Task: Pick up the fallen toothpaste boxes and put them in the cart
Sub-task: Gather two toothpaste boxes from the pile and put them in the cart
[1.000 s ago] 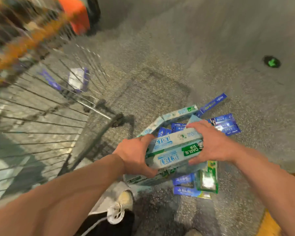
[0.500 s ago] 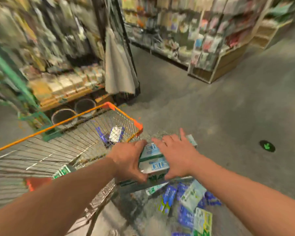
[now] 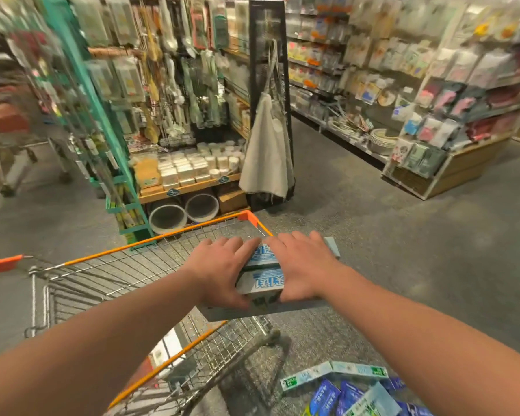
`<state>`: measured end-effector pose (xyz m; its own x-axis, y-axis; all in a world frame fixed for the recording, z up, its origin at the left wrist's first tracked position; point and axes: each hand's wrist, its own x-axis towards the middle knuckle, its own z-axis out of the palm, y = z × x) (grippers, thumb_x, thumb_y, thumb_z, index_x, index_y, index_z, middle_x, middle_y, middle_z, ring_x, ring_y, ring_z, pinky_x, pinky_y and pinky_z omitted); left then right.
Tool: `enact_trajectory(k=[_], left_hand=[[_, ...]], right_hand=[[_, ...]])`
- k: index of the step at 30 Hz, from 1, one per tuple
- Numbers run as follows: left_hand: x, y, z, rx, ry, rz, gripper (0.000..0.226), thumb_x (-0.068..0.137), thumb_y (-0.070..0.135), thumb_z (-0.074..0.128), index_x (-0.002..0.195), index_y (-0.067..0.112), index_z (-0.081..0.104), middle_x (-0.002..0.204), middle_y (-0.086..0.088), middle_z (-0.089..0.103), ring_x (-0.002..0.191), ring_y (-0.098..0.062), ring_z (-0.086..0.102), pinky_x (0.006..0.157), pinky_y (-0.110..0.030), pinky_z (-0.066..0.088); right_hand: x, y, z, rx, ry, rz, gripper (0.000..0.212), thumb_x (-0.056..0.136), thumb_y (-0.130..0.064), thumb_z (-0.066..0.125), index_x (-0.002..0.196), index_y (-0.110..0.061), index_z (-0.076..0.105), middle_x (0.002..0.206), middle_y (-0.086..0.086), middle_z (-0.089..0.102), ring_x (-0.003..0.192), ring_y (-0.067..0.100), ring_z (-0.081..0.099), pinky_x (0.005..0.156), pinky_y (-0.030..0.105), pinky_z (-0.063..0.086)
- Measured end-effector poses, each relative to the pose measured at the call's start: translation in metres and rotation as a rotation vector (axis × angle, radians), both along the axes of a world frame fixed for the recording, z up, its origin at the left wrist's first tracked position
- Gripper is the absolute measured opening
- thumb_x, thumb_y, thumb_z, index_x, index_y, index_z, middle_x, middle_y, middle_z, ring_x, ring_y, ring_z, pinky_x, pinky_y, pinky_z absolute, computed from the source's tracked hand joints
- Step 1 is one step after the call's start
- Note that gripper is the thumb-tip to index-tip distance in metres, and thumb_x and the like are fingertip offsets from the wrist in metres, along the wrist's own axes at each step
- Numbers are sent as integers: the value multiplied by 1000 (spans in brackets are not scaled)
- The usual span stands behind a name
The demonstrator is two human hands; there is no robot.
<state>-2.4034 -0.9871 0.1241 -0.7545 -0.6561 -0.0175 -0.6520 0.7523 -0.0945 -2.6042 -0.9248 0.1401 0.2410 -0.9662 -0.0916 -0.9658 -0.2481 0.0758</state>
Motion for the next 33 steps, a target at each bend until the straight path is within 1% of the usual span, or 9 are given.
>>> enact_trajectory(k=[2,6,12,15,20,23,27,30,33], left_hand=[[10,-33,-1,2,-34,17,122,60,94,54,154,28,12,138,2,47,122,-25,51,101,-43,44],[33,-108,-4,21,-78,30,103,63,86,61,142,26,32,132,1,52,119,-26,54,99,-44,47],[65,-207,-29,68,-138,5,96,63,78,67,137,23,39,126,1,54,115,-24,54,101,-43,44],[74,-235,-60,114,-171,-1,95,62,77,69,135,23,40,124,1,54,113,-23,56,100,-43,45],[86,-256,-128,180,-235,-31,90,67,76,66,135,22,41,122,2,56,112,-23,57,96,-41,45],[92,-261,-169,220,-285,-55,89,71,73,65,140,22,39,124,1,55,112,-22,54,101,-44,41],[98,-269,-227,244,-329,-114,78,79,59,68,141,22,39,127,0,54,117,-24,53,113,-52,29],[105,-275,-277,268,-356,-152,73,85,52,68,144,25,34,132,1,53,125,-24,49,120,-61,15],[117,-283,-322,268,-378,-211,65,92,47,63,144,27,30,134,2,51,127,-24,44,121,-62,6]], right_hand=[[14,-33,-1,0,3,-8,95,63,-74,70,136,-24,34,124,0,50,113,25,48,95,51,37],[44,-106,-14,17,-37,-45,95,64,-67,73,138,-25,33,129,-1,48,117,25,46,97,52,36],[86,-190,-54,63,-98,-153,92,61,-59,76,134,-24,33,131,1,47,124,26,45,100,52,36],[104,-214,-83,121,-68,-192,99,61,-61,76,138,-20,30,135,3,42,127,27,42,104,53,34],[121,-236,-145,275,-77,-190,105,58,-72,73,135,-17,29,134,5,40,124,26,42,100,52,39],[129,-246,-187,361,-105,-179,107,61,-69,74,139,-15,24,135,7,39,124,27,44,96,51,46],[148,-249,-241,478,-148,-250,105,72,-56,79,144,-12,17,140,11,36,127,29,43,96,47,50],[166,-251,-287,533,-186,-351,86,87,-38,74,146,-8,19,145,15,35,131,31,43,98,41,51],[184,-255,-333,522,-204,-421,41,105,-17,42,142,-6,27,144,17,40,129,31,46,96,36,52]])
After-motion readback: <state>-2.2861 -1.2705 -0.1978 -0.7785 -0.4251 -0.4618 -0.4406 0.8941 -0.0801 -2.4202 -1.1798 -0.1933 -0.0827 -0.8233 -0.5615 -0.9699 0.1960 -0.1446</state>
